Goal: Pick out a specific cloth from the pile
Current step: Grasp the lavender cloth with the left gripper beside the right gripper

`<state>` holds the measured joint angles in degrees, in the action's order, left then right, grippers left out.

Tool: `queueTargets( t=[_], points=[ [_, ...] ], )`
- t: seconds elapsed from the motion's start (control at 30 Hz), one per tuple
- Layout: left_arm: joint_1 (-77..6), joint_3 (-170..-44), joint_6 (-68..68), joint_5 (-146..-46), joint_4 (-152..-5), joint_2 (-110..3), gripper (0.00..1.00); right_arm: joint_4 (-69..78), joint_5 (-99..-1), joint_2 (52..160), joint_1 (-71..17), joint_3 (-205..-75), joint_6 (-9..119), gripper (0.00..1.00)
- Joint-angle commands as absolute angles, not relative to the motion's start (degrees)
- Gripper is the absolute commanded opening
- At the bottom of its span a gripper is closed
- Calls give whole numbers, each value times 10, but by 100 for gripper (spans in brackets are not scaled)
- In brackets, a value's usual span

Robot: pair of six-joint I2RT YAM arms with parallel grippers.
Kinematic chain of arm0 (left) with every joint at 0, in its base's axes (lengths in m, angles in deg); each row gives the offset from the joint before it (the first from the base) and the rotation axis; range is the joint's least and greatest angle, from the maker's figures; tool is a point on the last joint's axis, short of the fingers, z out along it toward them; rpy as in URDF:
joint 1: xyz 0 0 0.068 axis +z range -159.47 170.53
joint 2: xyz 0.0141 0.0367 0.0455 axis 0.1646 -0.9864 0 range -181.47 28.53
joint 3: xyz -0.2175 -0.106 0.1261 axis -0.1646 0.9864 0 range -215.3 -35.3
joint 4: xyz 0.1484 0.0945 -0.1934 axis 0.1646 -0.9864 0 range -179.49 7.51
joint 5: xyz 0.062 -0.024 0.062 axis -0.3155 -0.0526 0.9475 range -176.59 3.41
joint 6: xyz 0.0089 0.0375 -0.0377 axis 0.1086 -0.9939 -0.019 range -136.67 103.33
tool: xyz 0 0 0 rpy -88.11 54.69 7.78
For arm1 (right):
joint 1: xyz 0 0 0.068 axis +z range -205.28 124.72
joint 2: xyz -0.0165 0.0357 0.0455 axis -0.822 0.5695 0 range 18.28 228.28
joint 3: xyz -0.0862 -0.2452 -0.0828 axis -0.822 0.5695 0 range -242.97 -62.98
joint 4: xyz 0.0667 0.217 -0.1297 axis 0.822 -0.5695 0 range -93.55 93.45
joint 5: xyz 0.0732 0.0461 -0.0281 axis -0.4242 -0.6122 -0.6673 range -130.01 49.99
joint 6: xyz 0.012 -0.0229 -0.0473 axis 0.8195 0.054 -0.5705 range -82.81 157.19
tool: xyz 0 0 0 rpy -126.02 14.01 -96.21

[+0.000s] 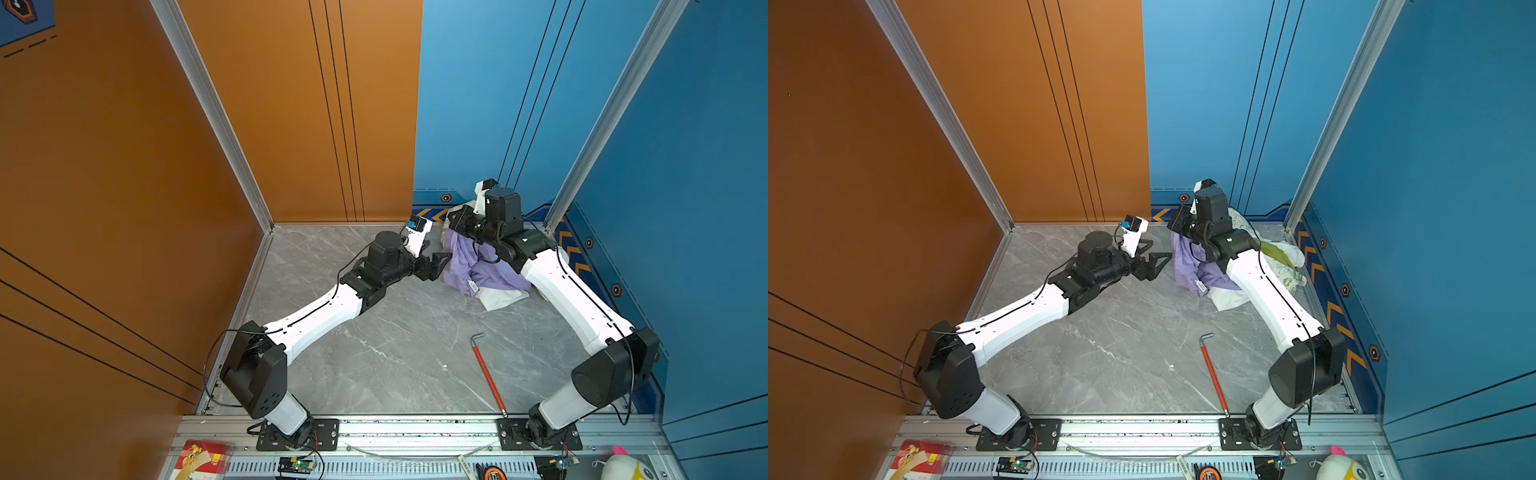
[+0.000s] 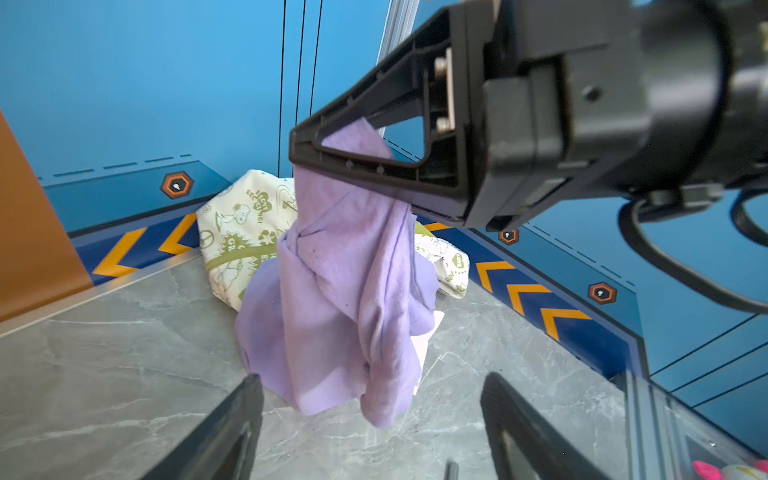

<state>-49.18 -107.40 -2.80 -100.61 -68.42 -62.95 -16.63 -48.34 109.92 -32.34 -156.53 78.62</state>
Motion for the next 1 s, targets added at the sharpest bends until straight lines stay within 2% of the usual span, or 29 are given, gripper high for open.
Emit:
queueTargets(
  t=[0.0, 0.17, 0.57, 0.67, 0.73, 0.8, 0.9, 0.97],
  points=[
    [-498, -1092, 8, -1010, -644, -652, 79, -152, -472, 1080, -319, -1557, 813, 0],
    [-501, -1112, 27, -1023, -639, -684, 73, -124, -469, 1068, -317, -1530, 844, 0],
    [-501, -1164, 85, -1067, -624, -742, 44, -105, -447, 1045, -310, -1500, 874, 0],
    [-500, -1170, 94, -1069, -624, -748, 26, -98, -444, 1040, -308, -1490, 881, 0],
    [-497, -1165, 102, -1064, -625, -746, 10, -98, -440, 1033, -308, -1483, 880, 0],
    [-494, -1158, 103, -1060, -624, -738, 0, -98, -431, 1024, -308, -1474, 877, 0],
    [-487, -1147, 95, -1055, -626, -721, 0, -98, -429, 1013, -311, -1459, 872, 0],
    [-482, -1146, 83, -1050, -638, -706, 0, -99, -435, 1009, -314, -1454, 864, 6]
  ],
)
